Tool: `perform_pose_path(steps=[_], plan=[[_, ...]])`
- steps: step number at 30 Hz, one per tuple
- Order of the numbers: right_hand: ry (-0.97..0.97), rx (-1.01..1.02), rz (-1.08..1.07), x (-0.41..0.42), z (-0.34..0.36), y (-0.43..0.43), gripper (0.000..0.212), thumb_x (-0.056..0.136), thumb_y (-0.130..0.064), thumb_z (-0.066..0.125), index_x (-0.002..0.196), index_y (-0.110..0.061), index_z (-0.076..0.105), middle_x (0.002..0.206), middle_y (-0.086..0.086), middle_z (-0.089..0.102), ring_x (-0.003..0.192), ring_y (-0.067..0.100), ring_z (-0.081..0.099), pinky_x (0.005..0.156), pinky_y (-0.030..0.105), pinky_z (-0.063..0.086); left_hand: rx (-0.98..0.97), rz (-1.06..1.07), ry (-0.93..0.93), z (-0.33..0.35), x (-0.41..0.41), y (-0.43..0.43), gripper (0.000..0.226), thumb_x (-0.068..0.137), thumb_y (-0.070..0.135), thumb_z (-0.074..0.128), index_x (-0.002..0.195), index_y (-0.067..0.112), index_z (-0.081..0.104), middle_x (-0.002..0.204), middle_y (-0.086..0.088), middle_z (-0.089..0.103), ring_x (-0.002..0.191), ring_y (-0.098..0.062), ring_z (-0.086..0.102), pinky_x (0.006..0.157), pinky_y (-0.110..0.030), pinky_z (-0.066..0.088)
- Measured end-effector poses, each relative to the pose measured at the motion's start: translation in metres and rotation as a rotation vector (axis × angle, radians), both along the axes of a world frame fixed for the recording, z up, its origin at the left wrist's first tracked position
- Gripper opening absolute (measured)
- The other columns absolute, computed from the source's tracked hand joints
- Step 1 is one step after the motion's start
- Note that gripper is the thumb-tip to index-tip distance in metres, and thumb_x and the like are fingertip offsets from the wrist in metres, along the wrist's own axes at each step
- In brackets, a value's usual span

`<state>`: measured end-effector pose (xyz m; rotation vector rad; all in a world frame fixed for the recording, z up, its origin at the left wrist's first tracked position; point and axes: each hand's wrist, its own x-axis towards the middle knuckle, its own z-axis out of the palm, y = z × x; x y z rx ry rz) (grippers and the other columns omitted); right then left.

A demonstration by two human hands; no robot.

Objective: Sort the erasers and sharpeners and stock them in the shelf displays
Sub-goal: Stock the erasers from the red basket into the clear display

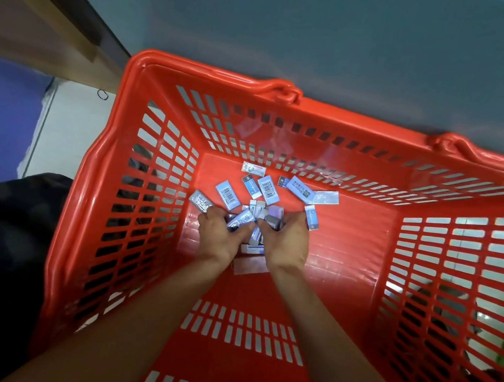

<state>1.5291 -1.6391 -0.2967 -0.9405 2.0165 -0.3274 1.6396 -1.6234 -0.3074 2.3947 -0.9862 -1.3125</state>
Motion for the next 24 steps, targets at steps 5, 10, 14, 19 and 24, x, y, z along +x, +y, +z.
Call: perform_pose_path(steps=[5, 10, 14, 19, 24], plan=[[-0.117, 0.041, 0.01, -0.009, 0.003, -0.002, 0.014, 0.082, -0.019, 0.071, 0.09, -0.014, 0.06, 0.08, -0.002, 0.062, 0.076, 0.018, 0.059, 0.067, 0.026, 0.045, -0.04, 0.081, 0.155, 0.005, 0.001, -0.001, 0.024, 0.079, 0.012, 0.074, 0.094, 0.002, 0.057, 0.084, -0.004, 0.063, 0.081, -0.02, 0.064, 0.058, -0.007, 0.045], [-0.412, 0.122, -0.057, -0.017, 0.009, -0.012, 0.01, 0.08, -0.002, 0.069, 0.087, -0.008, 0.067, 0.068, -0.003, 0.062, 0.061, 0.009, 0.057, 0.056, 0.019, 0.047, -0.015, 0.066, 0.281, 0.013, 0.004, -0.003, 0.027, 0.089, 0.01, 0.062, 0.113, 0.002, 0.052, 0.098, -0.002, 0.059, 0.089, -0.014, 0.057, 0.063, -0.009, 0.043], [-0.549, 0.126, -0.078, -0.01, 0.012, -0.003, 0.02, 0.078, -0.004, 0.073, 0.098, -0.004, 0.069, 0.081, -0.001, 0.066, 0.066, 0.006, 0.061, 0.063, 0.016, 0.051, 0.033, 0.049, 0.362, 0.017, 0.005, -0.008, 0.023, 0.092, 0.011, 0.058, 0.113, 0.003, 0.059, 0.1, -0.005, 0.062, 0.08, -0.011, 0.059, 0.059, -0.004, 0.044], [-0.52, 0.119, -0.079, -0.006, 0.012, 0.01, 0.017, 0.086, -0.008, 0.066, 0.101, 0.0, 0.069, 0.078, 0.003, 0.067, 0.058, 0.008, 0.061, 0.054, 0.018, 0.051, 0.04, 0.16, 0.413, 0.023, 0.007, -0.007, 0.017, 0.09, 0.014, 0.061, 0.107, 0.011, 0.062, 0.106, -0.008, 0.067, 0.087, -0.016, 0.062, 0.07, -0.018, 0.048], [-0.557, 0.09, -0.097, -0.018, 0.035, 0.019, 0.006, 0.088, -0.01, 0.064, 0.093, -0.009, 0.068, 0.082, 0.003, 0.068, 0.066, 0.01, 0.062, 0.061, 0.018, 0.048, 0.007, 0.105, 0.441, 0.053, 0.005, -0.006, 0.021, 0.089, 0.015, 0.062, 0.109, 0.012, 0.059, 0.099, -0.002, 0.064, 0.087, -0.013, 0.059, 0.069, -0.017, 0.045]])
